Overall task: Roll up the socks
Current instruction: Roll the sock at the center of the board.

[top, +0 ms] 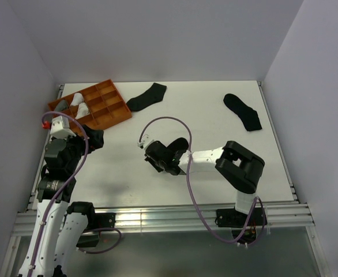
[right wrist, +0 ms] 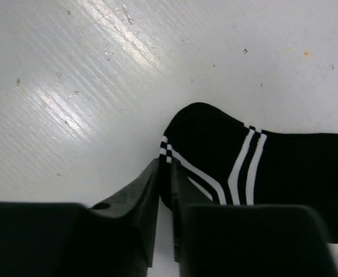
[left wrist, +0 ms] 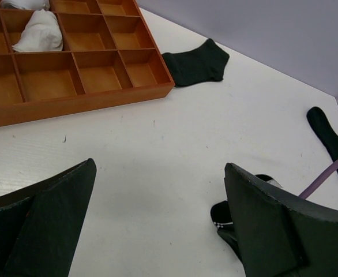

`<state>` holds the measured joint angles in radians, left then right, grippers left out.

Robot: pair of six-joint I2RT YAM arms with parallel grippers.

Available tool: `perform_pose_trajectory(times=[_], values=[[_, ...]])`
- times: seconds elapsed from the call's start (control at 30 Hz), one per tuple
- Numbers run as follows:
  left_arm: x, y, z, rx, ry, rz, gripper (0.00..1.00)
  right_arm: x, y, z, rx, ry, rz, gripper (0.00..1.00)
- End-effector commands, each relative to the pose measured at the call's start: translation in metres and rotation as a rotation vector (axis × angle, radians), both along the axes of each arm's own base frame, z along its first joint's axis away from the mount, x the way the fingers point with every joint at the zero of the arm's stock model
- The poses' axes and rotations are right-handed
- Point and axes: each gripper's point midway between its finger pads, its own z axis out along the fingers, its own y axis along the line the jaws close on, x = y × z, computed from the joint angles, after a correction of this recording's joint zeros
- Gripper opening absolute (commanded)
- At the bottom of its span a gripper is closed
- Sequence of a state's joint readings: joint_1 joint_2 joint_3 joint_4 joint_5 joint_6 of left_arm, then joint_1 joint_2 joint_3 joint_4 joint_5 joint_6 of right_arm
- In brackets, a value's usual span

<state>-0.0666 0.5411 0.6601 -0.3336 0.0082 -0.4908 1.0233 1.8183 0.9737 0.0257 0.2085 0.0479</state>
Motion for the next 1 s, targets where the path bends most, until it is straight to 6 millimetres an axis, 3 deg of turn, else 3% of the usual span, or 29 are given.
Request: perform_pose_trajectory(times=[0.0, 0.13, 0.33, 0.5, 0.97], values=[[0.005, -0.003, 0.008, -0.003, -0.032, -0.021, 1.00, -0.012, -0.017, -0.023, -0.067, 0.047, -0.022, 0.11], [0.007, -0.013, 0.005, -0.041, -0.019, -0.064, 0.99, -0.017, 0.004, -0.005, 0.017, 0.073, 0.038, 0.00], [0.011, -0.027, -0.009, -0.104, 0.068, -0.111, 0.99, -0.027, 0.037, 0.028, 0.184, 0.133, 0.129, 0.00], [0.008, -0.045, -0.029, -0.197, 0.137, -0.141, 0.98, -0.040, 0.053, 0.040, 0.296, 0.241, 0.187, 0.00], [-0.003, -0.114, -0.120, -0.297, 0.373, -0.247, 0.83, -0.039, 0.053, 0.051, 0.513, 0.482, 0.223, 0.00]])
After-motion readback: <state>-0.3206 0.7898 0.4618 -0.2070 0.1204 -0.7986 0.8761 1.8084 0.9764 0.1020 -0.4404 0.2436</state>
